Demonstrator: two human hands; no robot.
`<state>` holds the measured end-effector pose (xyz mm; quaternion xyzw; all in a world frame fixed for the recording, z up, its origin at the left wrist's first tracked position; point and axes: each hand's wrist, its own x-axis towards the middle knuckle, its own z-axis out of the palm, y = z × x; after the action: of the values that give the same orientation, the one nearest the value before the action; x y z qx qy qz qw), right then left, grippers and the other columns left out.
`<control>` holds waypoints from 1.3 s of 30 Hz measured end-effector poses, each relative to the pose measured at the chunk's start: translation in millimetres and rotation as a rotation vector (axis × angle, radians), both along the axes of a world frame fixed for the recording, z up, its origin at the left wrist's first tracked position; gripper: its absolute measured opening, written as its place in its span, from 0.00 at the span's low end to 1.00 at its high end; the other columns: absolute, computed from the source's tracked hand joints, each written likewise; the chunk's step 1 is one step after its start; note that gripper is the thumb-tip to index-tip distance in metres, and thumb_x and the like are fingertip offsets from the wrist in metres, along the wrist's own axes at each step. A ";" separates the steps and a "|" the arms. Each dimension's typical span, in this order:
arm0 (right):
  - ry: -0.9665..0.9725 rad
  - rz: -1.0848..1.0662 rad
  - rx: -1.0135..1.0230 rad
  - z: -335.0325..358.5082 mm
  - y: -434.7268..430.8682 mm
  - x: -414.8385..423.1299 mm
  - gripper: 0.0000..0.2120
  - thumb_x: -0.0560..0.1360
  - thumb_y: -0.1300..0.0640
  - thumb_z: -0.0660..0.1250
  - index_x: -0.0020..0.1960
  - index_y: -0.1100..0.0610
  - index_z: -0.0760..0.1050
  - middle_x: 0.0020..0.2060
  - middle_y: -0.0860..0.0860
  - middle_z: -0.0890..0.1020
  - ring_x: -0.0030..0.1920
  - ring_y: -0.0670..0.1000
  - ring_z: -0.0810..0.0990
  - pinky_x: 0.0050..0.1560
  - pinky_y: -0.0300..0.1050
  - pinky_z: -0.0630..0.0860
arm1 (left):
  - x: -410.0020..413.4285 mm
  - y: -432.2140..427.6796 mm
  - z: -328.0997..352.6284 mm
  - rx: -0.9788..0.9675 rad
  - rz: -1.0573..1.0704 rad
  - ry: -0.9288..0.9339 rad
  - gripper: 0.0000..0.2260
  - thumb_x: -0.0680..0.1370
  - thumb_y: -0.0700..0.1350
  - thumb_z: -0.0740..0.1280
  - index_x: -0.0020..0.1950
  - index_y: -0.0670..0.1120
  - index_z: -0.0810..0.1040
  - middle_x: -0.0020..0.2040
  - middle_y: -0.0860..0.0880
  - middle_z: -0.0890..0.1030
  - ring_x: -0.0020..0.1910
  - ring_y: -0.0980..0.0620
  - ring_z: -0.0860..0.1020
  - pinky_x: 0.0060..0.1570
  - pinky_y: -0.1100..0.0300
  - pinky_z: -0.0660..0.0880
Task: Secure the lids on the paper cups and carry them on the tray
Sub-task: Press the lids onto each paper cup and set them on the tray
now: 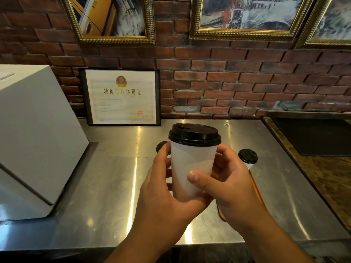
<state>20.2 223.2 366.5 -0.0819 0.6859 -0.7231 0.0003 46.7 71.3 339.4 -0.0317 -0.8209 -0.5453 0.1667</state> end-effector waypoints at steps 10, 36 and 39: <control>0.036 0.023 -0.031 1.5 2.7 0.5 0.35 0.64 0.46 0.84 0.67 0.38 0.75 0.61 0.42 0.85 0.61 0.45 0.84 0.49 0.38 0.84 | -2.2 -0.8 -0.3 -0.022 -0.040 0.014 0.50 0.59 0.71 0.77 0.75 0.79 0.53 0.65 0.73 0.74 0.61 0.67 0.77 0.42 0.73 0.79; 0.125 0.015 -0.002 -11.6 3.7 -13.2 0.37 0.58 0.52 0.85 0.62 0.30 0.76 0.60 0.39 0.85 0.61 0.42 0.83 0.50 0.36 0.83 | -17.6 1.1 -7.9 -0.060 -0.041 -0.004 0.47 0.61 0.64 0.80 0.74 0.76 0.59 0.66 0.72 0.74 0.63 0.61 0.78 0.56 0.69 0.79; 0.126 0.001 -0.004 -13.5 2.4 -14.4 0.38 0.58 0.54 0.86 0.61 0.29 0.76 0.59 0.38 0.85 0.61 0.41 0.83 0.48 0.34 0.83 | -19.3 2.7 -7.5 -0.041 -0.017 -0.017 0.45 0.60 0.67 0.79 0.71 0.79 0.59 0.65 0.74 0.73 0.62 0.61 0.78 0.55 0.70 0.79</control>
<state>5.7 225.6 353.0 -0.1278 0.6830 -0.7179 -0.0429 27.4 74.0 331.9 -0.0374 -0.8331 -0.5299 0.1542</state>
